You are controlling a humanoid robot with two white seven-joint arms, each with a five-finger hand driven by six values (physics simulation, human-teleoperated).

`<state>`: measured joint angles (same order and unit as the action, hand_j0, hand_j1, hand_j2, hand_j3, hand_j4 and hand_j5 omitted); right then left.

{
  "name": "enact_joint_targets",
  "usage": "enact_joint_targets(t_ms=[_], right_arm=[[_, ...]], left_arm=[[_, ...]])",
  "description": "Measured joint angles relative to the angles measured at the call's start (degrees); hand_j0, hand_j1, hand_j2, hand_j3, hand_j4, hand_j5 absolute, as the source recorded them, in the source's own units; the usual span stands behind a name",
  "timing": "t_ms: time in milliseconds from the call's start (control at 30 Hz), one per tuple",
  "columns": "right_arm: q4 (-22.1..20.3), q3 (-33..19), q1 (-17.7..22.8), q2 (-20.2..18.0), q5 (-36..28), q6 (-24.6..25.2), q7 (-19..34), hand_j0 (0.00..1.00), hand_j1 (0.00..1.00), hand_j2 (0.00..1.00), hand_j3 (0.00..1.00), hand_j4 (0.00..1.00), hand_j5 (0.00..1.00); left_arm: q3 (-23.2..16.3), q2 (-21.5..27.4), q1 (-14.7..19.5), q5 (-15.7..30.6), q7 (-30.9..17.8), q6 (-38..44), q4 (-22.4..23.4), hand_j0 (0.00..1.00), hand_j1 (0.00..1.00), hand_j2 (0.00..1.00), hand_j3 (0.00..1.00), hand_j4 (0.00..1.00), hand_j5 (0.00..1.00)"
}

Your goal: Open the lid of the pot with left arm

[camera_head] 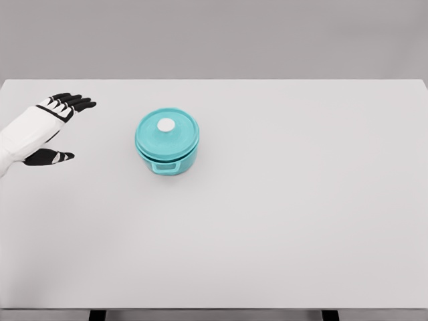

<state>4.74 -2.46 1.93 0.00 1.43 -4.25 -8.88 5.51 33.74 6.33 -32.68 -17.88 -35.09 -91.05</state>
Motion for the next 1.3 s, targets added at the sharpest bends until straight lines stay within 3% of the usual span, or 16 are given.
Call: enact_joint_targets(t_ms=[267, 400, 467, 533, 633, 700, 833, 1000, 1300], right_arm=[[0.00, 0.00, 0.00, 0.00, 0.00, 0.01, 0.00, 1.00, 1.00, 1.00, 1.00, 1.00, 1.00], [0.00, 0.00, 0.00, 0.00, 0.00, 0.01, 0.00, 1.00, 1.00, 1.00, 1.00, 1.00, 1.00], [0.00, 0.00, 0.00, 0.00, 0.00, 0.01, 0.00, 1.00, 1.00, 1.00, 1.00, 1.00, 1.00], [0.00, 0.01, 0.00, 0.00, 0.00, 0.00, 0.00, 1.00, 1.00, 1.00, 1.00, 1.00, 1.00], [0.00, 0.00, 0.00, 0.00, 0.00, 0.00, 0.00, 1.00, 1.00, 1.00, 1.00, 1.00, 1.00], [0.00, 0.00, 0.00, 0.00, 0.00, 0.02, 0.00, 1.00, 1.00, 1.00, 1.00, 1.00, 1.00], [0.00, 0.00, 0.00, 0.00, 0.00, 0.03, 0.00, 1.00, 1.00, 1.00, 1.00, 1.00, 1.00], [0.00, 0.00, 0.00, 0.00, 0.00, 0.02, 0.00, 1.00, 1.00, 1.00, 1.00, 1.00, 1.00], [0.00, 0.00, 0.00, 0.00, 0.00, 0.02, 0.00, 1.00, 1.00, 1.00, 1.00, 1.00, 1.00]], left_arm=[[-0.05, 0.01, 0.00, 0.01, 0.00, 0.00, -0.36, 1.00, 1.00, 1.00, 1.00, 1.00, 1.00], [-1.04, 0.46, 1.67, 0.67, -2.01, 0.01, -0.47, 1.00, 1.00, 1.00, 1.00, 1.00, 1.00], [-2.44, 0.58, 3.51, 3.86, -7.67, 0.02, -0.59, 1.00, 1.00, 1.00, 1.00, 1.00, 1.00], [-4.41, 0.47, 8.52, 10.12, -12.28, 0.00, -0.93, 1.00, 1.00, 1.00, 1.00, 1.00, 1.00], [-7.98, 0.27, 11.87, 16.64, -15.35, 0.51, -1.10, 1.00, 1.00, 1.00, 1.00, 1.00, 1.00], [-10.63, 0.45, 11.95, 18.51, -16.23, 1.45, -0.93, 1.00, 1.00, 1.00, 1.00, 1.00, 1.00], [-13.58, 0.74, 16.17, 20.65, -16.90, 2.52, 0.52, 1.00, 1.00, 1.00, 1.00, 1.00, 1.00], [-18.90, 0.55, 26.10, 26.46, -17.09, 9.21, 5.93, 1.00, 1.00, 1.00, 1.00, 1.00, 1.00], [-27.49, -0.65, 28.65, 31.96, -17.14, 17.33, 10.61, 1.00, 1.00, 1.00, 1.00, 1.00, 1.00]])
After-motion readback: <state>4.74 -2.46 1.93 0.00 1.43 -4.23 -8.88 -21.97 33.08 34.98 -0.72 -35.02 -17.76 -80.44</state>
